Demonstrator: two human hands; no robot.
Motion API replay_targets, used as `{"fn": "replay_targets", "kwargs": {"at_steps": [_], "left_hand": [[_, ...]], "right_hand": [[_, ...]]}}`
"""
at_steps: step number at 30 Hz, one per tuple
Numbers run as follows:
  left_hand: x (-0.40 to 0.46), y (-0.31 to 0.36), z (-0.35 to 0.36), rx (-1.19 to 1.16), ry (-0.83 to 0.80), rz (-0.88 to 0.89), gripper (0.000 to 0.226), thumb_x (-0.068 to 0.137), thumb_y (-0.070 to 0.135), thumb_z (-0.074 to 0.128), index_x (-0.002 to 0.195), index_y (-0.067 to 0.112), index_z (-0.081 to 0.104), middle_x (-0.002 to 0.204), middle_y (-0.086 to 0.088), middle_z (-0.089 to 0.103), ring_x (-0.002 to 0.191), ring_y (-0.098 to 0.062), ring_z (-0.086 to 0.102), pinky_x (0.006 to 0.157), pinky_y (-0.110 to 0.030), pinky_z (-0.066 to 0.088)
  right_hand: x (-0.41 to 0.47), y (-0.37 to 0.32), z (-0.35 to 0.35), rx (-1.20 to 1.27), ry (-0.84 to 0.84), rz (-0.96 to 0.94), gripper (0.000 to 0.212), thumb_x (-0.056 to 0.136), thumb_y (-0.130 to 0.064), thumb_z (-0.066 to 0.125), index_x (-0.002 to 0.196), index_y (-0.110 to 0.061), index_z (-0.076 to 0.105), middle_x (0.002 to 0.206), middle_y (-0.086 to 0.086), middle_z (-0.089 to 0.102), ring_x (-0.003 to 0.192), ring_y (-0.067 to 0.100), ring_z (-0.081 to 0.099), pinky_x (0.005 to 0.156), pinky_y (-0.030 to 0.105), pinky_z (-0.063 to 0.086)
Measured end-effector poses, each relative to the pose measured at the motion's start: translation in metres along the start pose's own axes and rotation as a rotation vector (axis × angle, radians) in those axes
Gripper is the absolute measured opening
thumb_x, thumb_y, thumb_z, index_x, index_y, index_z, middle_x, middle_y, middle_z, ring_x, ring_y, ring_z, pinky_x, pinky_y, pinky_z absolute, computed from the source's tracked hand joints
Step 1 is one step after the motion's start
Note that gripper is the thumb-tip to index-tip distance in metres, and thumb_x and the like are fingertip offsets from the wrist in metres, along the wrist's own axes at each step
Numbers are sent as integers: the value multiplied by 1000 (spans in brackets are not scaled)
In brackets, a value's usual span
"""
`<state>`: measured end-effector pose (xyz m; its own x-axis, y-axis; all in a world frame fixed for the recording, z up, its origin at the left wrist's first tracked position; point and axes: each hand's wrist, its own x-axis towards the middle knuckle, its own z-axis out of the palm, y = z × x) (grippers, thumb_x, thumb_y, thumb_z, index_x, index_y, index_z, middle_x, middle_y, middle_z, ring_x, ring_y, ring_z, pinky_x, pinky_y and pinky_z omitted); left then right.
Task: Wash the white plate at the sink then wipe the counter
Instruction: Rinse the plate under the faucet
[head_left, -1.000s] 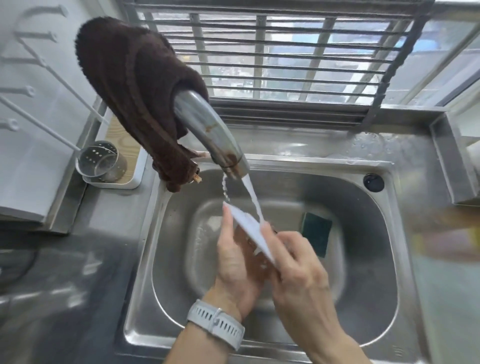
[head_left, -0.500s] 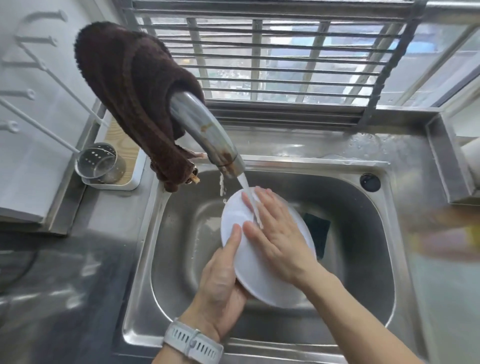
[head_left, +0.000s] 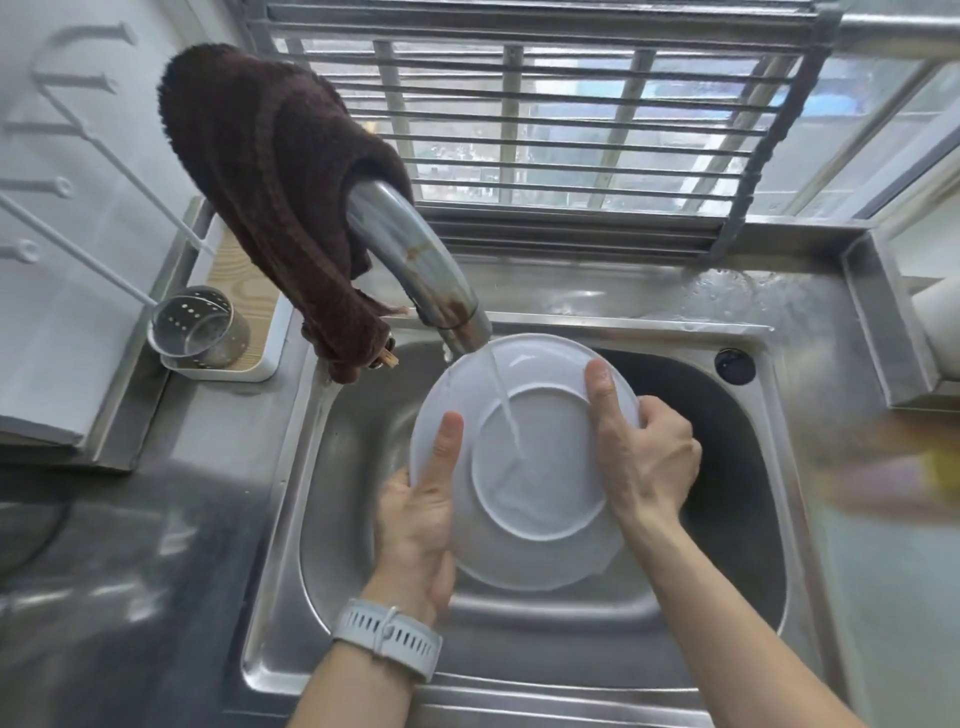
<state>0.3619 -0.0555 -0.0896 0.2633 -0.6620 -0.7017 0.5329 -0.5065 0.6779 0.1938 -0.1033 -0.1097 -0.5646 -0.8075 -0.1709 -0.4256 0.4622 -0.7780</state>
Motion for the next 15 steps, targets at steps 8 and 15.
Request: {"fn": "replay_targets", "kwargs": {"at_steps": [8, 15], "left_hand": [[21, -3, 37, 463, 176, 521, 61, 82, 81, 53, 55, 27, 58, 48, 17, 53, 45, 1, 46, 49, -22, 39], [13, -9, 29, 486, -477, 536, 41, 71, 38, 92, 104, 33, 69, 95, 9, 78, 85, -7, 75, 73, -17, 56]], "right_hand": [[-7, 33, -26, 301, 168, -42, 71, 78, -79, 62, 58, -14, 43, 48, -5, 46, 45, 5, 40, 47, 24, 39], [2, 51, -6, 578, 234, 519, 68, 61, -87, 66, 60, -19, 75, 59, -3, 73, 57, 21, 73, 52, 33, 57]]}}
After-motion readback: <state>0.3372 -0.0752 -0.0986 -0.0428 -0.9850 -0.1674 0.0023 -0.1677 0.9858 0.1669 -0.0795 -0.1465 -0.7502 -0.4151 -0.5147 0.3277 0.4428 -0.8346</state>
